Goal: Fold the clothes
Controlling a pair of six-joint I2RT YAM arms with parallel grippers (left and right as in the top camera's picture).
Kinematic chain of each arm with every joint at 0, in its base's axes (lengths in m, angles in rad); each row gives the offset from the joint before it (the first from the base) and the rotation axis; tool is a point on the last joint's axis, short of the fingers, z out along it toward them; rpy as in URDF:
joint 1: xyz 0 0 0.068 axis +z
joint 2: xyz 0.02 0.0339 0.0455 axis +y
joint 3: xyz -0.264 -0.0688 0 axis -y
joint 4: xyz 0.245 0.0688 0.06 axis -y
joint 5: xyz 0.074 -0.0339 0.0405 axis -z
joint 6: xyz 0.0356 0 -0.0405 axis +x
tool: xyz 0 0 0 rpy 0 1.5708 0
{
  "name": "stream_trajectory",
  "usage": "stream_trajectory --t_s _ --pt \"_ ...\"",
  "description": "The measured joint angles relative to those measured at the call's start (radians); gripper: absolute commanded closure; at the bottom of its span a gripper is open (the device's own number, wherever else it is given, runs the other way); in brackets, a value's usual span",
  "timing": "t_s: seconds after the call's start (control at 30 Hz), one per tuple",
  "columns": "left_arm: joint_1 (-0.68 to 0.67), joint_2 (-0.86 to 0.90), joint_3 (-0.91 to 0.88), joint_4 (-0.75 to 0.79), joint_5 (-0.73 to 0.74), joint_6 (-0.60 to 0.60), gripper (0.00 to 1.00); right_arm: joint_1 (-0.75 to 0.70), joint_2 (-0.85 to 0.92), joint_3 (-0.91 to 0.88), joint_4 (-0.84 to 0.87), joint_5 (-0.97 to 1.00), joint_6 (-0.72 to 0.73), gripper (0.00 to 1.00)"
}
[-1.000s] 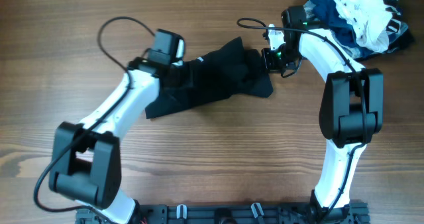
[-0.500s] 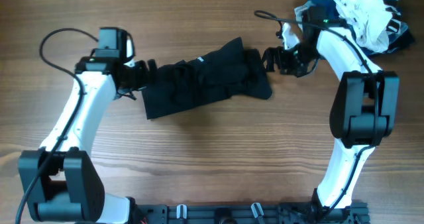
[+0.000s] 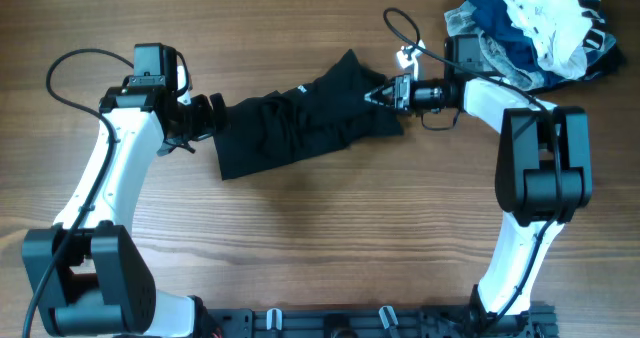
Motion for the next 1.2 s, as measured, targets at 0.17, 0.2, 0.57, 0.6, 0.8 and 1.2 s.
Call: stream_trajectory --t_s 0.17,0.2,0.57,0.6,0.8,1.2 --pt "0.000 0.000 0.000 -0.001 0.000 0.000 0.00 -0.060 -0.006 0.066 -0.088 -0.022 0.013 0.96" --pt "0.000 0.000 0.000 -0.001 0.000 0.000 0.00 -0.077 -0.027 0.089 -0.190 -0.005 -0.025 0.96" --pt "0.006 0.000 0.000 0.044 -0.035 0.004 0.00 0.228 -0.245 0.344 -0.672 0.490 -0.320 0.95" --pt "0.021 0.000 0.000 0.050 -0.037 0.004 0.00 0.331 -0.244 0.344 -0.668 0.557 -0.320 0.90" --pt "0.099 0.000 0.000 0.056 -0.045 0.004 0.00 0.618 -0.143 0.344 -0.573 0.728 -0.264 0.00" --pt "0.071 0.000 0.000 0.098 -0.049 -0.012 0.00 0.267 -0.194 0.480 -0.613 0.643 -0.202 0.00"
